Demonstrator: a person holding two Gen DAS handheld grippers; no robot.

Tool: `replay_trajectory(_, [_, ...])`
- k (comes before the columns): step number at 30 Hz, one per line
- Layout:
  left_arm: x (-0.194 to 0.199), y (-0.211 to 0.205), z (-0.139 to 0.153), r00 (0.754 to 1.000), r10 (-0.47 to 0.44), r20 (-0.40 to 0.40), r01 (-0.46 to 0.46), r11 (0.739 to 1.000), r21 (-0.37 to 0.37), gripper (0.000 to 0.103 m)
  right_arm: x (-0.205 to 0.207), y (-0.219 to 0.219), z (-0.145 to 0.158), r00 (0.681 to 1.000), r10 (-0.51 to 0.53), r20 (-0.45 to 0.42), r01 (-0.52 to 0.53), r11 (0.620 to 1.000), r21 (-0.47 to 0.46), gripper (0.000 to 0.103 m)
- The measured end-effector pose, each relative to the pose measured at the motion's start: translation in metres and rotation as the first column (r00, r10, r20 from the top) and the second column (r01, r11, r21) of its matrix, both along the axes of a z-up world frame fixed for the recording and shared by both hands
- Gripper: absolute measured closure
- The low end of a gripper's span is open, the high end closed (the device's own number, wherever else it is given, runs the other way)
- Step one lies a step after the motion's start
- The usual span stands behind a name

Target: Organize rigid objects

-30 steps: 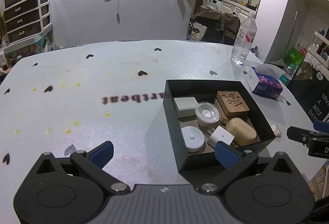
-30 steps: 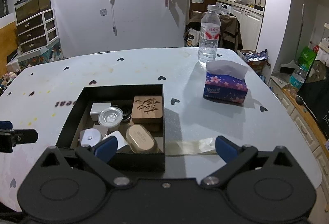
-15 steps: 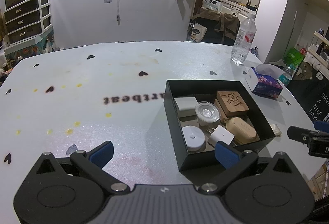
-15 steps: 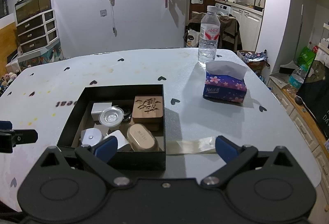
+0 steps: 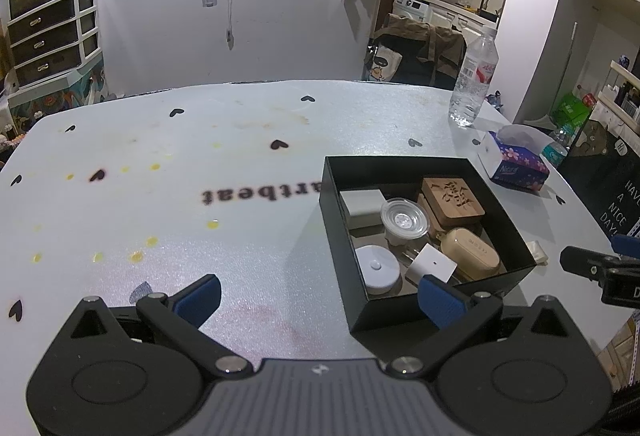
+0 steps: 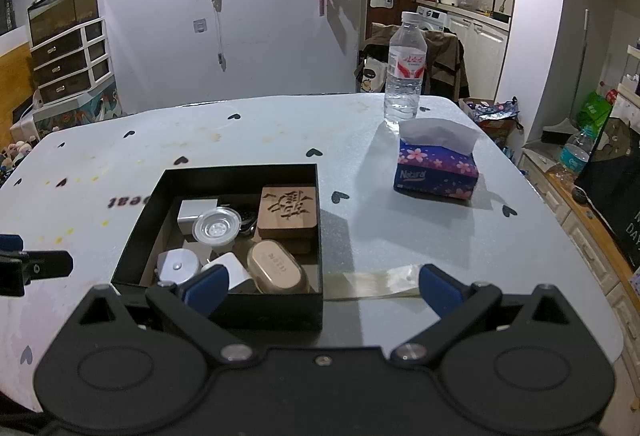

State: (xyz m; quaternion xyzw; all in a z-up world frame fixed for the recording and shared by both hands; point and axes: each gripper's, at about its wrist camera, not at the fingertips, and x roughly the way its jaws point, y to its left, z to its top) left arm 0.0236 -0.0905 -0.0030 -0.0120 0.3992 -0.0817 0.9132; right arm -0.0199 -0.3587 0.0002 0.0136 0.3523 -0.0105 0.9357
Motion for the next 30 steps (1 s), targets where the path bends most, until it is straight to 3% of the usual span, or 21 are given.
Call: replay_trajectory(30, [0.0031, 0.0069, 0.0013, 1.0, -0.007, 0.005, 0.007, 1.0, 0.008, 0.0, 0.0015, 0.0034, -0.0005, 1.0, -0.002, -0.004, 0.002, 1.0, 0.004, 0.001])
